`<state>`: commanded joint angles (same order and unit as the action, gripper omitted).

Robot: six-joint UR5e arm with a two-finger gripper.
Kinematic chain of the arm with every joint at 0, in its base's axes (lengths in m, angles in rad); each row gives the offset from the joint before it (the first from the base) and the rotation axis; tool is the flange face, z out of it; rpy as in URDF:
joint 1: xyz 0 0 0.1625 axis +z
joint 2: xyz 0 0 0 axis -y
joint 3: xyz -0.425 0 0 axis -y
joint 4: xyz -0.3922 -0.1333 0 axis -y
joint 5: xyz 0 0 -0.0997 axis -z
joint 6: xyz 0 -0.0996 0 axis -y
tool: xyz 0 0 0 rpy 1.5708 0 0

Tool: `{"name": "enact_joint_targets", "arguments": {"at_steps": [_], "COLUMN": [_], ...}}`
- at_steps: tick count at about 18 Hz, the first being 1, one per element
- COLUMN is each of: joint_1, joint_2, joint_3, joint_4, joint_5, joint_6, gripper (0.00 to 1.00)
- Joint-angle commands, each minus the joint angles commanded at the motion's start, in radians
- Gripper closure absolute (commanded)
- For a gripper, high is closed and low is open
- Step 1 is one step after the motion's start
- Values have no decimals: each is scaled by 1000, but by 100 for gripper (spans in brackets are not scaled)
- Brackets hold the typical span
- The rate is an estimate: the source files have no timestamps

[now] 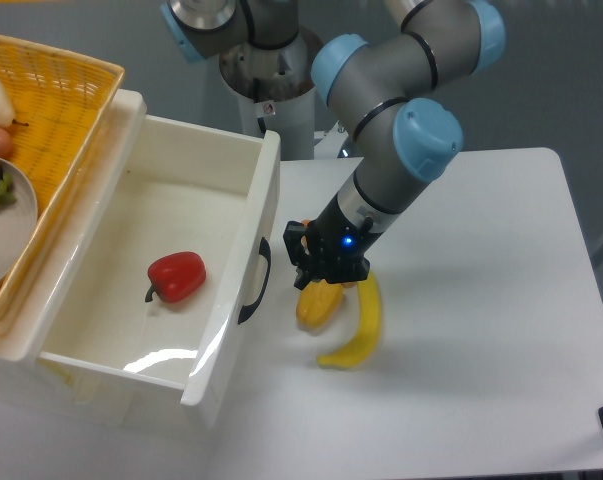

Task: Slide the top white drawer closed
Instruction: 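Lower the gripper against the drawer's front panel beside the handle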

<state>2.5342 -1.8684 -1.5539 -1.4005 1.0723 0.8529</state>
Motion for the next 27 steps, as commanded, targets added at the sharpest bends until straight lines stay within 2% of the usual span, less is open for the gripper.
{"name": "enact_joint_targets", "arguments": {"at_steps": [27], "joint_1": [-49], "joint_2": [8], "joint_3": [-12], "joint_4": [-11], "joint_5": [0], "joint_6": [0], "gripper": [93]}}
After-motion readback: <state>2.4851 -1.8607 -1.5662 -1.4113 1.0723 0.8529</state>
